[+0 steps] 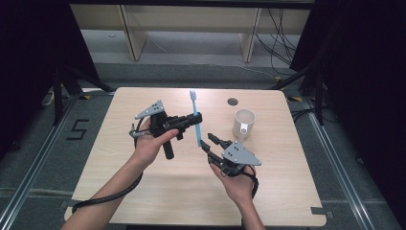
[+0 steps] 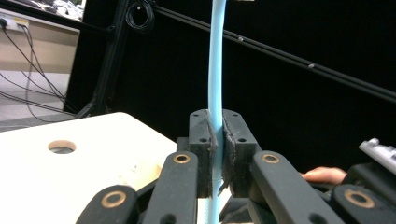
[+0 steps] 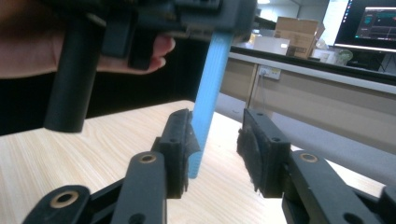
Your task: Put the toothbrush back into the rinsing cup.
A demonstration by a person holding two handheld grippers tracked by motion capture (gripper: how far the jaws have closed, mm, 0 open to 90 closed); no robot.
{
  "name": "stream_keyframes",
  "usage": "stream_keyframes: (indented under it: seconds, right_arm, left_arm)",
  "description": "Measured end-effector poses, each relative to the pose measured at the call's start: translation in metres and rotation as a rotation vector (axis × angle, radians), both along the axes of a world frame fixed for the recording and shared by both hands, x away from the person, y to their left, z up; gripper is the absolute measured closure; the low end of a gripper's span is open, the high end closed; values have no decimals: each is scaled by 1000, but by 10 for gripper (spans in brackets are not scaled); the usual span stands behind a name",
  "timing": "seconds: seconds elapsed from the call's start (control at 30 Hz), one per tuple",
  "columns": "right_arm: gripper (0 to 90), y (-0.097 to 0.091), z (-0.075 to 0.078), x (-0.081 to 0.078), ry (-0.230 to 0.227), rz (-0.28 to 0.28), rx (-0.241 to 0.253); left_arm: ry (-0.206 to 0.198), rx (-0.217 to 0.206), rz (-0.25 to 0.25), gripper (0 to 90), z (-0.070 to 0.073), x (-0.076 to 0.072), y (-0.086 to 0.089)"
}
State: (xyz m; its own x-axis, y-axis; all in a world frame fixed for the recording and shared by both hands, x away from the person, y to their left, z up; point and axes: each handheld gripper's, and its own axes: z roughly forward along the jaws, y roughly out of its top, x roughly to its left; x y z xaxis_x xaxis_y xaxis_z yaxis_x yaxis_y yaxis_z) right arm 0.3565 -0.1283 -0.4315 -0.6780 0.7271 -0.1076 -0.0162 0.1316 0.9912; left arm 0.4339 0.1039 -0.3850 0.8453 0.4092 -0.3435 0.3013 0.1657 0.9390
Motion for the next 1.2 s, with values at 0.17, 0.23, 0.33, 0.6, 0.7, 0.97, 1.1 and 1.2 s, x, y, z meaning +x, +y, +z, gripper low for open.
stream_keyframes:
  seconds: [0.17, 0.23, 0.33, 0.6, 0.7, 0.97, 1.1, 1.2]
  right_arm:
    - [606, -6, 12, -4, 32, -25, 41]
    - [606, -7, 14, -4, 20, -43, 46]
    - [609, -11, 18, -3, 32, -41, 55]
    - [618, -13, 30, -4, 46, -62, 103]
    - [627, -12, 36, -3, 34, -64, 105]
    - [660, 0, 46, 10, 65, -75, 104]
    - [670, 7, 46, 16, 73, -61, 103]
    - [680, 14, 46, 16, 110, -54, 133]
  left_arm:
    - [-54, 67, 38, 832, -2, -3, -1]
    - [-84, 92, 50, 832, -4, -4, -2]
    - [-127, 146, 68, 832, -7, -8, -5]
    - [-174, 220, 88, 832, -21, -16, -16]
    - [-174, 224, 93, 832, -28, -18, -19]
    - [-187, 239, 110, 832, -35, -23, -22]
    - [-202, 246, 112, 832, -36, -24, -23]
    - [-213, 258, 115, 832, -37, -25, -24]
